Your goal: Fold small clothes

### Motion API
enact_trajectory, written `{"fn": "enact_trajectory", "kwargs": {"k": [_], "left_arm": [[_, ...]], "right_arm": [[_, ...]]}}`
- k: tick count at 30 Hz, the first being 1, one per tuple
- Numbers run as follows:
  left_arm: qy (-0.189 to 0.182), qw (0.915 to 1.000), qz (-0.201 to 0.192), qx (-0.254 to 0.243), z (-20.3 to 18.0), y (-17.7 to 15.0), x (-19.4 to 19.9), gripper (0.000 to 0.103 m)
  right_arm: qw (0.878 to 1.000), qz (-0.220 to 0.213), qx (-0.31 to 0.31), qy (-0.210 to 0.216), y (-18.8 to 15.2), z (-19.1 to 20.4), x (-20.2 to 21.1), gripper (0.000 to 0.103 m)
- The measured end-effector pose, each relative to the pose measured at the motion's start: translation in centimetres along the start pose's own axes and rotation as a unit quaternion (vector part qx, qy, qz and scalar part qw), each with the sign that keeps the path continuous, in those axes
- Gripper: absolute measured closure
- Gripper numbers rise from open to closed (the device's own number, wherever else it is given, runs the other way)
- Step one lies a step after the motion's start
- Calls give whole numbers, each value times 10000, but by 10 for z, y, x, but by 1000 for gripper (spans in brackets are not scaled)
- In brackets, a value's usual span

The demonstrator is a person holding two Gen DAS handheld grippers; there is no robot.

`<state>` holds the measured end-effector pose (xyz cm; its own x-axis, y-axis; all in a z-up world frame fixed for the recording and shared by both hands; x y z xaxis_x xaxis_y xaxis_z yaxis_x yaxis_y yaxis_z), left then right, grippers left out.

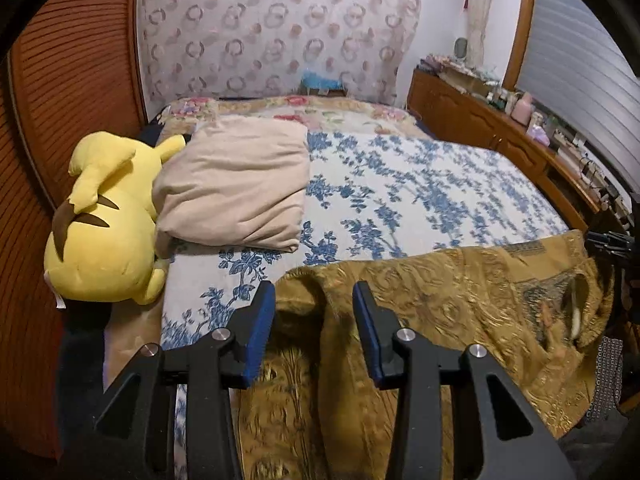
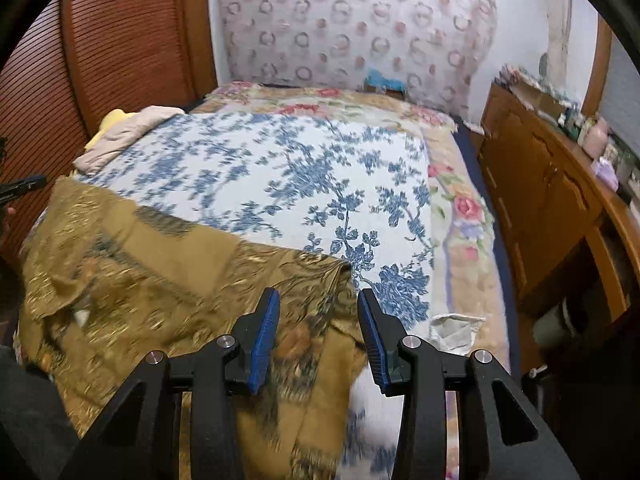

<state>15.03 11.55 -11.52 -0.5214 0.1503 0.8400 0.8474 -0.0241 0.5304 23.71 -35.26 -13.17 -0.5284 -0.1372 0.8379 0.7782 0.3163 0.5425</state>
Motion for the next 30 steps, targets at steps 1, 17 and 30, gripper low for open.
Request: {"fn": "enact_trajectory", "kwargs": {"k": [1,17,30], "left_arm": [[86,9999,80,1,2,2,-7,61],[388,9975,591,-9,21,-9,-55,33],[167,9986,443,-232,14,-8,-55,48]], "right_arm": [[10000,44,-57,10,2,-1,-6,61],[9995,219,-114,185,14,-8,-45,44],[9978,223,367,503,15,14,-49,82]]}}
Point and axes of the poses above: each gripper's, at about its wrist camera, not at the fingertips, and x roughly against the way its jaws point, z to its left, y to its top, the point moved 8 cm from there along -x, roughly the way its jaws point, and after that the axes turned 11 degrees about z, right-handed, at the moved point
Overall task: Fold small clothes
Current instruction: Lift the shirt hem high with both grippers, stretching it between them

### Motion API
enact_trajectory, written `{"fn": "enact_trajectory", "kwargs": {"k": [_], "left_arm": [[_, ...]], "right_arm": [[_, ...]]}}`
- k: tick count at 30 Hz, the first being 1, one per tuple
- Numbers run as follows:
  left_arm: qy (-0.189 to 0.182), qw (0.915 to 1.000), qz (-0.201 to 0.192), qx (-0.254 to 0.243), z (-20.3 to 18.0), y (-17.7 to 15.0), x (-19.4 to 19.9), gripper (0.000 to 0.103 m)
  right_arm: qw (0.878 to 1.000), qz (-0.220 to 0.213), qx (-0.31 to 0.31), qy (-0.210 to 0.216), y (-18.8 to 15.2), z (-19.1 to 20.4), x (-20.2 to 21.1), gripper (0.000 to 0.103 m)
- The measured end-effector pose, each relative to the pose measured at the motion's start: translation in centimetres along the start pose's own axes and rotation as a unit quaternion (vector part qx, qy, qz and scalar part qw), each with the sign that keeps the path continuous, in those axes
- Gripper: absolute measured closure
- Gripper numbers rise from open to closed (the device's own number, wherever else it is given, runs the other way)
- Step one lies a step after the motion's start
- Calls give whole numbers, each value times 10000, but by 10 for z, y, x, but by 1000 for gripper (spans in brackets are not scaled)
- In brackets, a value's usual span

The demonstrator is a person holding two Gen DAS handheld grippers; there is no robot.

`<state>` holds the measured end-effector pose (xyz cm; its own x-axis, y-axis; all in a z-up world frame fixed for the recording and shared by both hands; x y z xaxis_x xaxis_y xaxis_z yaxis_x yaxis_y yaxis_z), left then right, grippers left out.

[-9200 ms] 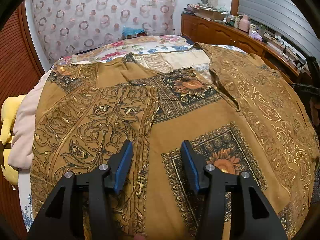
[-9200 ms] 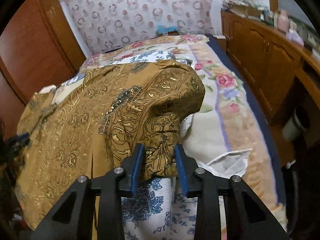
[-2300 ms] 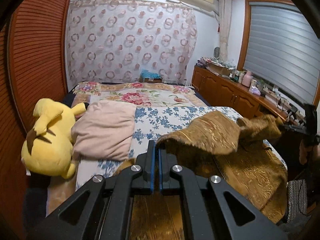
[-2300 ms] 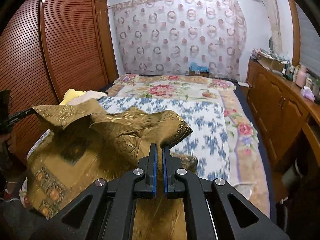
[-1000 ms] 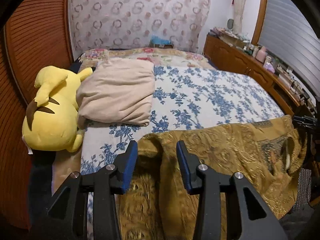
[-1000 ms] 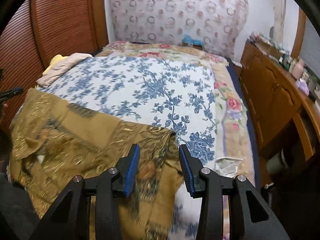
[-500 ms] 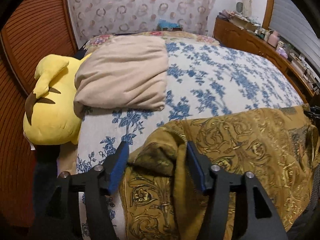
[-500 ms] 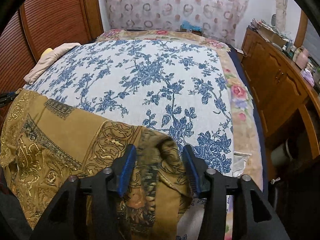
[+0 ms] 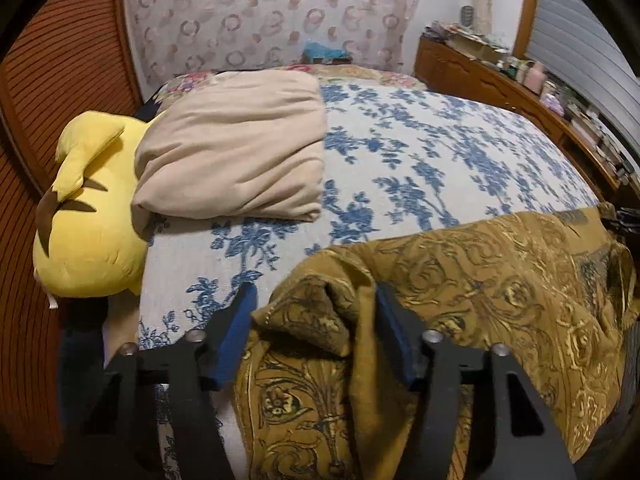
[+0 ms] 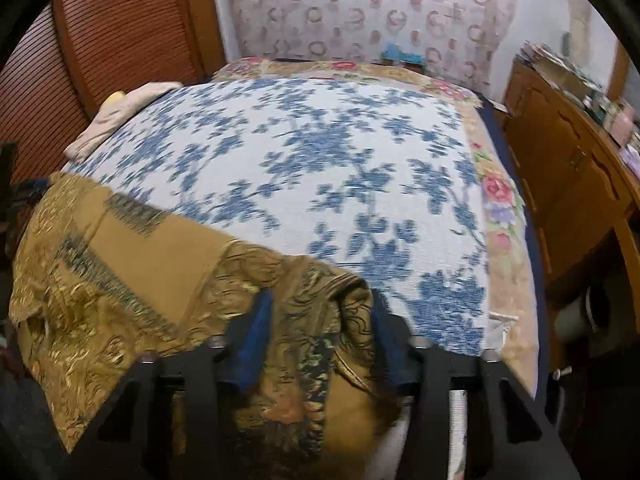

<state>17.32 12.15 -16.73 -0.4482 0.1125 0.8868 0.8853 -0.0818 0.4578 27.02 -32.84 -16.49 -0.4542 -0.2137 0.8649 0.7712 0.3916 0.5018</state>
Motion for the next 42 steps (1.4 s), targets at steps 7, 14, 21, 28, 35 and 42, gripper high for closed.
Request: {"fn": "enact_trajectory", "kwargs": {"k": [7,14,21,28,35,42], "left_arm": [[-488,9988,-65,-65,-25,-16,23,88],[-763,9907,-1121,-89,-52,-16,124,90],[-1057,9727,-2061,-147,-59,-2,225,91],[-982,9530,-2852,-281,-58,10,308,91],[-865,9308,-3544,-216,-37,25,382,91],[-724,9067,-4152,-187,-17,44,437,91]], "right_arm": [[9983,-304,467,168,-11,28,27,94],[9926,-1084,314,456,-21,45,95,95],[9816,-1752,508,573,-29,68,173,95],[9624,-2629,586,349,-28,86,265,96],[9363,-3387,918,159,-27,110,353,96],[9123,-3928,1126,-267,-16,119,419,96]]}}
Point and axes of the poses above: each gripper's, at about its wrist camera, not at the fingertips, and x roughly against the way its jaws point, z to its left, y to its top, the point moved 8 cm from there along -x, roughly the way its jaws point, and after that the axes turned 11 degrees about z, right-handed, at the moved point
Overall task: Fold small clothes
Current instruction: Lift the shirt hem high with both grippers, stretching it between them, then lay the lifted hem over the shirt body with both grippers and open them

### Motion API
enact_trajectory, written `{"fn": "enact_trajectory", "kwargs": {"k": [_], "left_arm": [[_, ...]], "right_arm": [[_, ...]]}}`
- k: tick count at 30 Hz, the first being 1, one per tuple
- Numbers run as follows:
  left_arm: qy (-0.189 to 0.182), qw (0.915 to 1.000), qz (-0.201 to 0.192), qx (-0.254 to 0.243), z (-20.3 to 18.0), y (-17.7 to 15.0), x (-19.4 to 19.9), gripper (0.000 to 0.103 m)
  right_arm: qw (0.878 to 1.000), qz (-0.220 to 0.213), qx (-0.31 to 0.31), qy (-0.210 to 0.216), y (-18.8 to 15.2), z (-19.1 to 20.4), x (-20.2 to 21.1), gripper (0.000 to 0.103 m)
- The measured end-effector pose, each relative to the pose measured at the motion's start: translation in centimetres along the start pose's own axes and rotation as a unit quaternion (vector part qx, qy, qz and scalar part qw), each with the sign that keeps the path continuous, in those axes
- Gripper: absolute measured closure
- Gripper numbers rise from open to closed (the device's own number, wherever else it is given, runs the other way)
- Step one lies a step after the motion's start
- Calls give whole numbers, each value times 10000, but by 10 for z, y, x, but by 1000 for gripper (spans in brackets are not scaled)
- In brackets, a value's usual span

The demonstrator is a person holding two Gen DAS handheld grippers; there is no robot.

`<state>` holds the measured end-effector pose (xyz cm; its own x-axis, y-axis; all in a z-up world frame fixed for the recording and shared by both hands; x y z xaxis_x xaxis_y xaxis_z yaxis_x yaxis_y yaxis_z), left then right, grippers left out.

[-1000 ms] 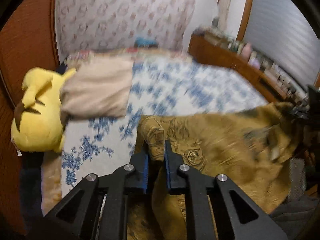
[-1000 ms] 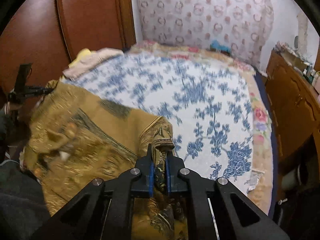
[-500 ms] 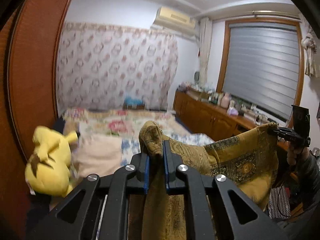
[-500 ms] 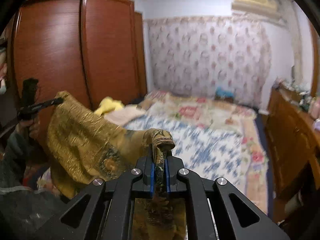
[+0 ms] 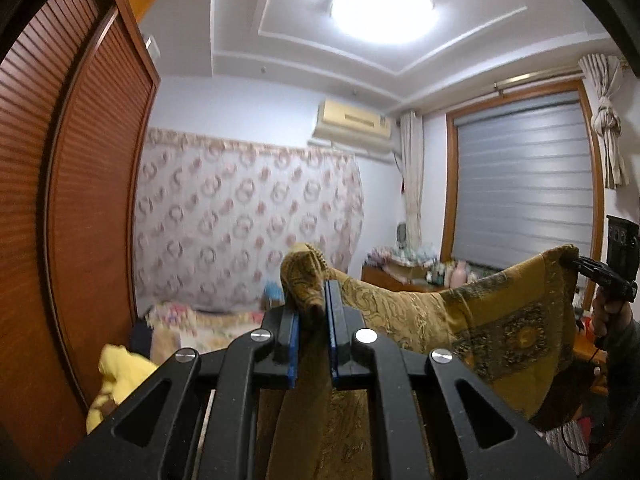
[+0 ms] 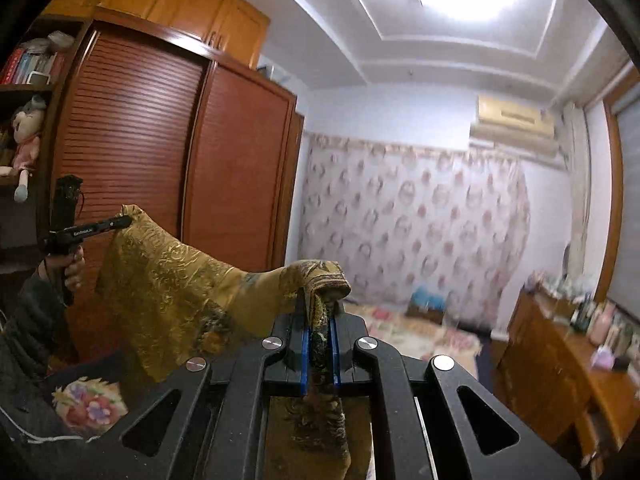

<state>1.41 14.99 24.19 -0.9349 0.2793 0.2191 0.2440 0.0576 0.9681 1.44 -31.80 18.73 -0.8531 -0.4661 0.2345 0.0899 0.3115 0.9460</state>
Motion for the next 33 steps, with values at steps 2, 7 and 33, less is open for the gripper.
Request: {"fn": "enact_trajectory", "kwargs": {"k": [2,7,33], "left_arm": [[55,9999,-147,-43,0,15,5,91],[178,9995,-234,-111,7,34,-8,91],[622,9660,2505,155,71,-169,-354,90]], "right_arm": [[9999,-117,29,-86,12,-5,7,96],[9992,-204,54,-351,27,-26,-5,96],[9521,2721,-1259,-596,-157,-101,-353,91]]}}
Point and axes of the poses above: each gripper's, at about its wrist camera, not at the fingertips, and x roughly against the way its jaws point, z to its left, y to its top, the point moved 8 cm from there along -x, roughly the way its jaws point, and after that the axes turned 11 degrees about z, right-handed, at the moved point
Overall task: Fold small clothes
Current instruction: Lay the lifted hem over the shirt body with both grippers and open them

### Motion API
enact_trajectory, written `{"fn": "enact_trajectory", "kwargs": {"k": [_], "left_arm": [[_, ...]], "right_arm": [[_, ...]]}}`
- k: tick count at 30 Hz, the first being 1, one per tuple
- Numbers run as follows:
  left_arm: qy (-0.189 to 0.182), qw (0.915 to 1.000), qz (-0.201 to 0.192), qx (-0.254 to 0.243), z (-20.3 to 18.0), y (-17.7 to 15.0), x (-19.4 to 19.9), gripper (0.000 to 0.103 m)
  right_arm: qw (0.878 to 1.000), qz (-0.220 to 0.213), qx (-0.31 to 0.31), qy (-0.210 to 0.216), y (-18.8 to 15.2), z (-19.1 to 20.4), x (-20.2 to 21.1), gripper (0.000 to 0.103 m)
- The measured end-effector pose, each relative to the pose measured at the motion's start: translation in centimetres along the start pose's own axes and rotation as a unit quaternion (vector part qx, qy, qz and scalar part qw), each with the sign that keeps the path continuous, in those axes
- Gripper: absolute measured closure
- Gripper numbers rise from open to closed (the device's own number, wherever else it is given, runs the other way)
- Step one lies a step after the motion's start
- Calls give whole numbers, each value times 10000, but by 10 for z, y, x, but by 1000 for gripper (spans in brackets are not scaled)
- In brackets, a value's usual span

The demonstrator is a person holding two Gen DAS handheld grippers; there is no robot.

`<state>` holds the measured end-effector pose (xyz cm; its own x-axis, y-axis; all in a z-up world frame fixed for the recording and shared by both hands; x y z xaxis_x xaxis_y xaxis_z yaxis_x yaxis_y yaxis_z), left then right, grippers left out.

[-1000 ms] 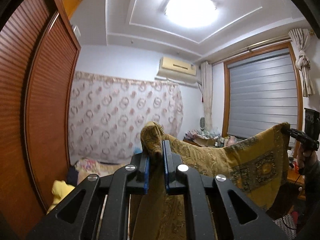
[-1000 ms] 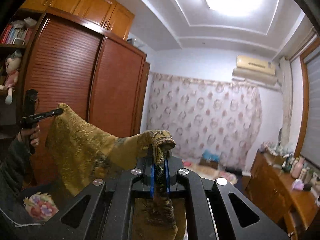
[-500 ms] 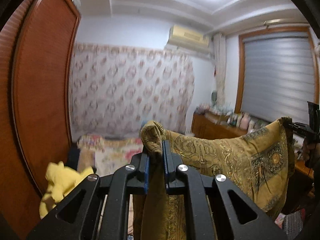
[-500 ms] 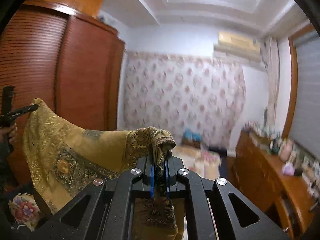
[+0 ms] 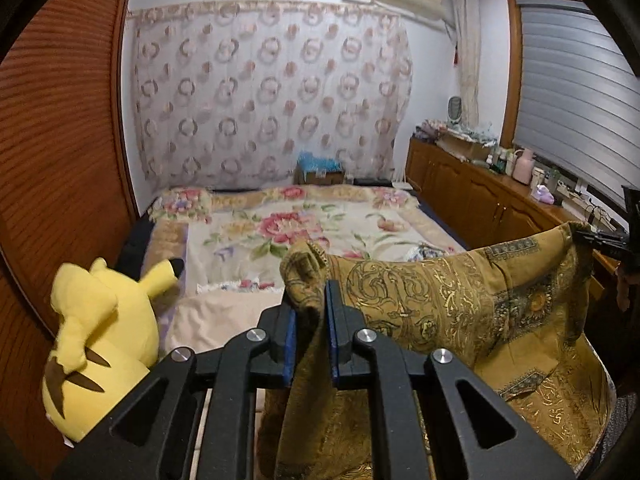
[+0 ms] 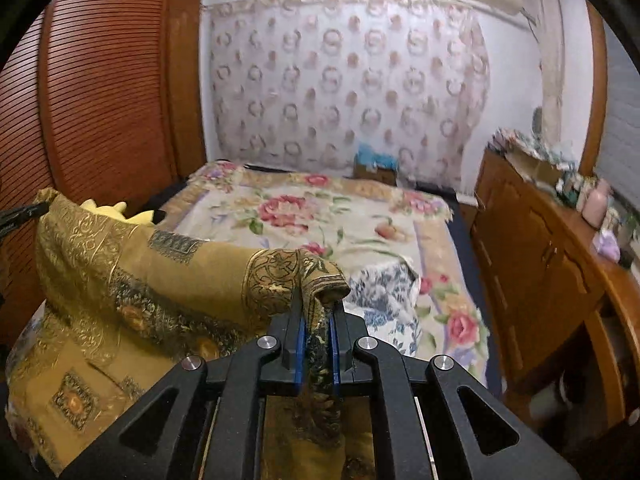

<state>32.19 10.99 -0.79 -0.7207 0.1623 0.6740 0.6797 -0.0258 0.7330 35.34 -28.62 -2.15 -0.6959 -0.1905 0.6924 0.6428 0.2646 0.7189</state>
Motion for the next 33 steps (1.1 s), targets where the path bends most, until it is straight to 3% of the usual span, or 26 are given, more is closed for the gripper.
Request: {"fn": "enact_trajectory", "kwargs": {"k": [6,8,10,14,21,28,33], "left_arm": [[14,9999,141,-95,-2,-14,3,75],[-113,9999,108,-25,-1,-16,10,56],[-220,9997,131,21,0,-21,16,50],[-216,9996,196,56,3,-37,23,26],[-111,9967,793,120,12,-87,1,24],[7,9911,1323,141,19,-131,-27,24],[-44,9919,1271,33,12,-137,-28,24]], "right_arm": [[9990,391,1,-217,19,-6,10,64],[9988,419,37,-240,19,-3,12,57],[9990,417,18,-157,13,-6,15,56],[9981,612,-25,-96,-10,-6,3,50],[9904,1337,-329,-104,-50,-26,-35,50],[9878,1474,-467,-155,-55,-34,-43,50],[9892,1376,-454,-211,-52,-32,-42,50]]}}
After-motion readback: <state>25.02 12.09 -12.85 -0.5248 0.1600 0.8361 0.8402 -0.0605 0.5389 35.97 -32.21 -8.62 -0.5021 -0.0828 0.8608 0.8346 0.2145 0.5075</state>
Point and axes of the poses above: each gripper's, at about its wrist camera, not at the fingertips, and x roughly against the way its jaws point, z to its left, y to its top, the point moved 8 cm from there along -x, roughly the way its jaws point, and after that the axes turned 11 degrees about z, right-handed, at the moved point
